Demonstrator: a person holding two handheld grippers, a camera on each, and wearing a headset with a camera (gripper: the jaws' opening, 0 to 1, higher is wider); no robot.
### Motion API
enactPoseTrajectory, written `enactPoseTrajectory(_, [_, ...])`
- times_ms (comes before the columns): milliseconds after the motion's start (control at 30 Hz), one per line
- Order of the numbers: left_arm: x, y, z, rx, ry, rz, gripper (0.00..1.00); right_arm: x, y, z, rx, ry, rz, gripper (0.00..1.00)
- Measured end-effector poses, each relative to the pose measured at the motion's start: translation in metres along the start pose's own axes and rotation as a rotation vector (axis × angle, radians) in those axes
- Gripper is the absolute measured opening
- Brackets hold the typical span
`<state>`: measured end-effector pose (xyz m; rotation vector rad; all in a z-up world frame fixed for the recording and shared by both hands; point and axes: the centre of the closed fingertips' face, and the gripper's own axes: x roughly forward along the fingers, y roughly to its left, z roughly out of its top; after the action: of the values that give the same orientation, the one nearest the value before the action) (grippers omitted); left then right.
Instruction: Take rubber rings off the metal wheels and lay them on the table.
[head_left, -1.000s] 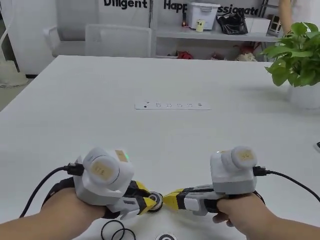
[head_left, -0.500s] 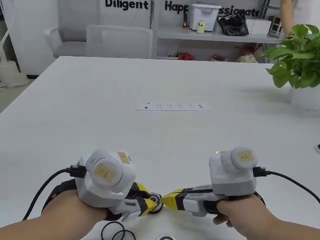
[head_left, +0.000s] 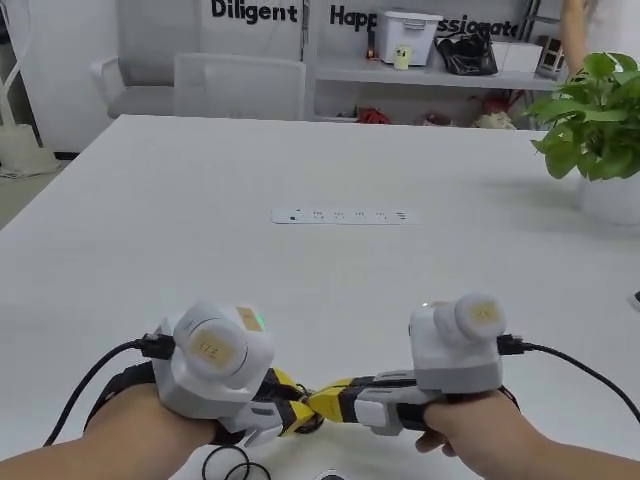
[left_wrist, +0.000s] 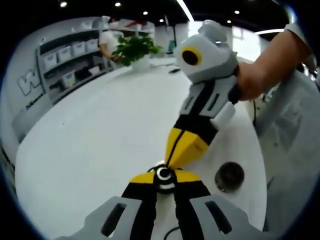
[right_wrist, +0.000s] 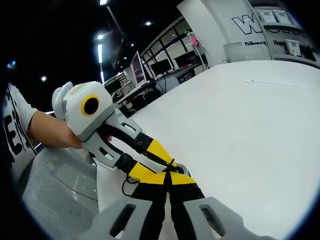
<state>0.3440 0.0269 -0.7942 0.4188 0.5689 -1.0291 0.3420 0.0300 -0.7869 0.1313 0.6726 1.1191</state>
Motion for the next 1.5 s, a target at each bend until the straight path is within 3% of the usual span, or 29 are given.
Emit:
enactPoseTrajectory(200, [0.000, 0.000, 0.001, 0.004, -0.005, -0.007, 0.13, -0.004, -0.005, -0.001, 0.021, -0.007, -0.012, 0.00])
enactPoseTrajectory(733, [-0.010, -0.004, 0.006, 0.018, -0.037, -0.042, 0.20, -0.005, 0.001, 0.005, 0.044, -0.024, 0.014, 0.00])
enactPoseTrajectory(1133, [-0.031, -0.002, 0.015, -0.009, -0.096, -0.038, 0.29, -0.007, 0.007, 0.015, 0.054, -0.051, 0.031, 0.00])
enactPoseTrajectory(1500, [-0.050, 0.002, 0.016, -0.014, -0.121, -0.025, 0.38, -0.008, 0.018, 0.024, 0.058, -0.076, 0.059, 0.00])
